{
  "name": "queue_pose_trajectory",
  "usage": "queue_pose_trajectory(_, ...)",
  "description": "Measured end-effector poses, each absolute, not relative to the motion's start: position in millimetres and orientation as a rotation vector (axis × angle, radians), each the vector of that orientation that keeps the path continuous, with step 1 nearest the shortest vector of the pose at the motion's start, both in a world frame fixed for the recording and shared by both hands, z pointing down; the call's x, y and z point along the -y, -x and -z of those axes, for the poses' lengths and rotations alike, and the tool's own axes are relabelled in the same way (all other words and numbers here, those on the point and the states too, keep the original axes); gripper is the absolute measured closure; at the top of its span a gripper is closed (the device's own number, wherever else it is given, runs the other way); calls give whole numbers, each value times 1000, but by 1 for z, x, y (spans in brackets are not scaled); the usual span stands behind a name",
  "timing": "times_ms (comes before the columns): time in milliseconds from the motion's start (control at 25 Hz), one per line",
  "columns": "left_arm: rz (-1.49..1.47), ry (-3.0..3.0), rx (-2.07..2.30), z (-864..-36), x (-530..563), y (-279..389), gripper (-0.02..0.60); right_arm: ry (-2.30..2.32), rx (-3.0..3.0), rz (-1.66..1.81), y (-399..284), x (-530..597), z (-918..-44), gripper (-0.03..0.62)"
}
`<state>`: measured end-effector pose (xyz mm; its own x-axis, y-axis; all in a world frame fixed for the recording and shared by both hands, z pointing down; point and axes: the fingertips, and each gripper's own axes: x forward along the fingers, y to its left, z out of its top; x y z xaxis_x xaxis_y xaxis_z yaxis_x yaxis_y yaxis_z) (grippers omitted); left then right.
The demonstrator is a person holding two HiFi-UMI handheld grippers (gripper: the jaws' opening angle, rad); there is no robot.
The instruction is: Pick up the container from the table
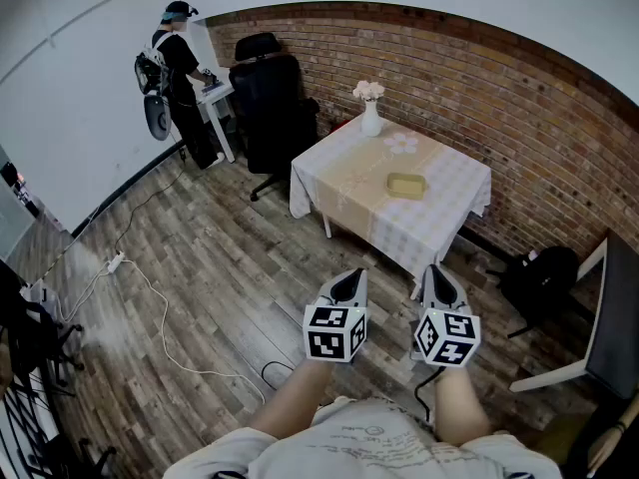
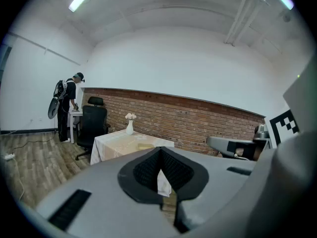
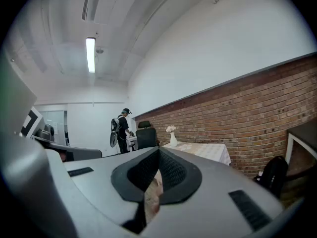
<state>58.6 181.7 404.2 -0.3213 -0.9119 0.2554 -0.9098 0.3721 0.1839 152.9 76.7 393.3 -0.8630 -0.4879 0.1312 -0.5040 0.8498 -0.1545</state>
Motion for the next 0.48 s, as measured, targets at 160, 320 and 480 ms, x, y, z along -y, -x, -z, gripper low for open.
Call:
queue_pose_trajectory(160,15,-1607,2325,-399,-184,-54,584,-783,2931,-278,-148,-80,-394,593)
queue_pose_trajectory(320,12,-1617,2329,-398,-185,-48,584,-776,2946,-295,-140,-83,-392,592)
queue_pose_trajectory(480,13,-1631,2325,-399,-189,-39,585,-803,2955,-331,-134,-86,-391,592)
